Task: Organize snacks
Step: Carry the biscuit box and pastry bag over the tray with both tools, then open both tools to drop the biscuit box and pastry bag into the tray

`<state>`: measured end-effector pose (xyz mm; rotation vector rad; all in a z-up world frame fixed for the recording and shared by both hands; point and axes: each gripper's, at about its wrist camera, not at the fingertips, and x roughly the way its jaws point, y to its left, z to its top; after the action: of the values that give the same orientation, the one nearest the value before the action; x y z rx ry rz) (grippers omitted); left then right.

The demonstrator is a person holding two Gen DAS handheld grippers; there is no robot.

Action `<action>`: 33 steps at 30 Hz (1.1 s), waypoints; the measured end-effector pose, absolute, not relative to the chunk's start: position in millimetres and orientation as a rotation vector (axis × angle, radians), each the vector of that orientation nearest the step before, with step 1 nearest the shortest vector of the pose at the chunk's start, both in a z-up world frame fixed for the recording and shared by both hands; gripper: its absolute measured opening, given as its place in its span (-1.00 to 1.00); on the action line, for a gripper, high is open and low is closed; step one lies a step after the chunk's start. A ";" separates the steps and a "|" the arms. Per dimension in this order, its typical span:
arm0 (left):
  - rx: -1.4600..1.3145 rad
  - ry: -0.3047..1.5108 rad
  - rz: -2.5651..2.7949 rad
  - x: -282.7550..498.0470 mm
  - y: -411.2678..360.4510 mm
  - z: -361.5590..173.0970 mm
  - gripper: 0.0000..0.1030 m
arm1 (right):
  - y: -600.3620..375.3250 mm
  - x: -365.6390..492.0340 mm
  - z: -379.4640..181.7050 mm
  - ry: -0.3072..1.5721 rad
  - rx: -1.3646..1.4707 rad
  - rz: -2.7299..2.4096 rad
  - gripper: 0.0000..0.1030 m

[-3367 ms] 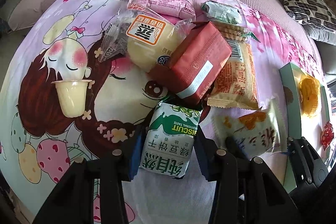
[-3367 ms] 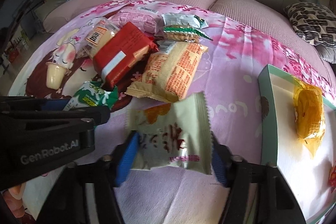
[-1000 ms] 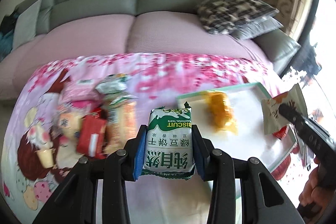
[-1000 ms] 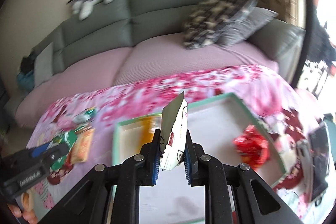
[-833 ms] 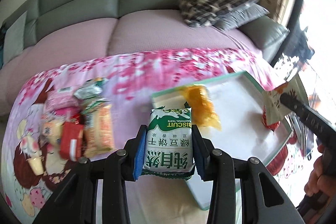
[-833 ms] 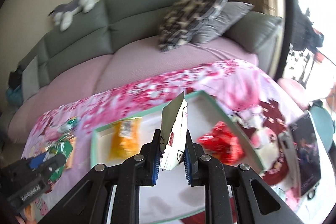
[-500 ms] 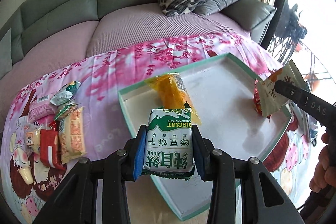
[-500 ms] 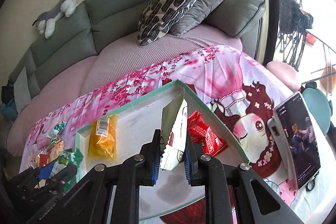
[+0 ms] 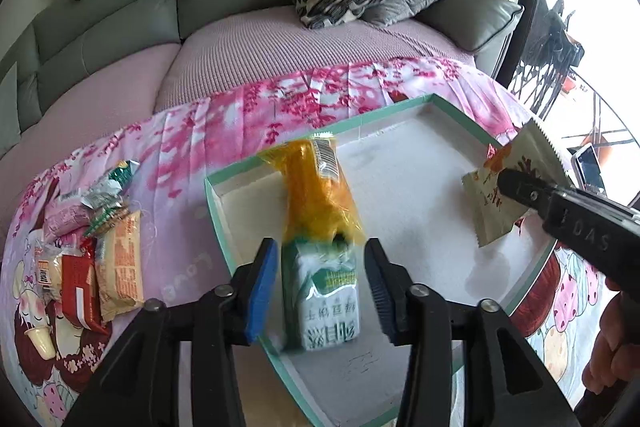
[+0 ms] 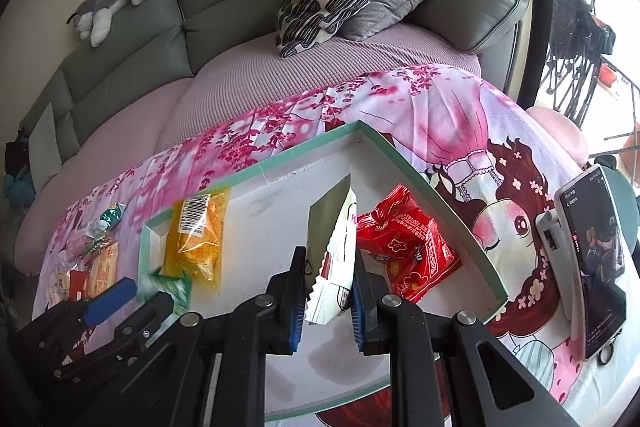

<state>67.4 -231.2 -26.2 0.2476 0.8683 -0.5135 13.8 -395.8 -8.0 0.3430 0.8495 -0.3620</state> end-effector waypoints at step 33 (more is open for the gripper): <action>0.046 0.953 -0.175 112.0 -152.3 -40.7 0.98 | -390.9 21.1 -18.0 0.893 0.273 -0.372 1.00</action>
<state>112.0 -152.3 -40.7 0.0456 0.9528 -0.1752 21.1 -390.9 -18.0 0.2730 0.8926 -0.3718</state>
